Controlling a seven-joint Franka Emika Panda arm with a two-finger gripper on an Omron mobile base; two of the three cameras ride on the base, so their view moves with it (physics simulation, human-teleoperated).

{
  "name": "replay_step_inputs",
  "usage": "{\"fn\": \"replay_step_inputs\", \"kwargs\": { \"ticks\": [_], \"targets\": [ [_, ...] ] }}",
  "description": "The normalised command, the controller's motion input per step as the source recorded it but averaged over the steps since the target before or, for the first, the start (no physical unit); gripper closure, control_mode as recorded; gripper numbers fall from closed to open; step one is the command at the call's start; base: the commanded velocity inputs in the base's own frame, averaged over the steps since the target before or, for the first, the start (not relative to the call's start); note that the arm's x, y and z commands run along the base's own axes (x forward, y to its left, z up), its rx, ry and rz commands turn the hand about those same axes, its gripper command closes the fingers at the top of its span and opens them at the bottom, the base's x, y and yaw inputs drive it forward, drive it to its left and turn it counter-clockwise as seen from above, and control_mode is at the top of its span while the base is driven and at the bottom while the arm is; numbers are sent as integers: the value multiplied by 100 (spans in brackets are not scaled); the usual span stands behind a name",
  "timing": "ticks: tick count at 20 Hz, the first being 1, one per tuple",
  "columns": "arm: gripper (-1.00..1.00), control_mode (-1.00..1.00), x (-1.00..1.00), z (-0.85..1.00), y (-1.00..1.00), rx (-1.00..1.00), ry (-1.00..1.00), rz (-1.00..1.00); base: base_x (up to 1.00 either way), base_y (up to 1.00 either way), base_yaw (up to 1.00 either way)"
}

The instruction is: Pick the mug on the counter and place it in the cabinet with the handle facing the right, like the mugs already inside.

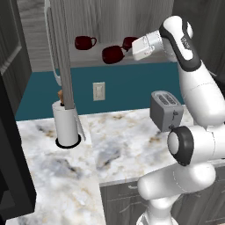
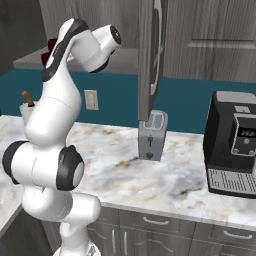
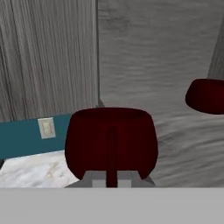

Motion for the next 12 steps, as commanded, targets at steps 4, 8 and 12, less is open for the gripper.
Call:
{"fn": "replay_step_inputs", "kwargs": {
  "ticks": [4, 8, 12],
  "targets": [
    [100, -100, 24, -7, 0, -4, 0, -2, 0, 0, 0],
    [100, -100, 29, -1, 0, -2, 0, -4, 0, 0, 0],
    [100, -100, 37, 0, 0, 0, 1, -4, 0, 0, 0]
  ]
}}
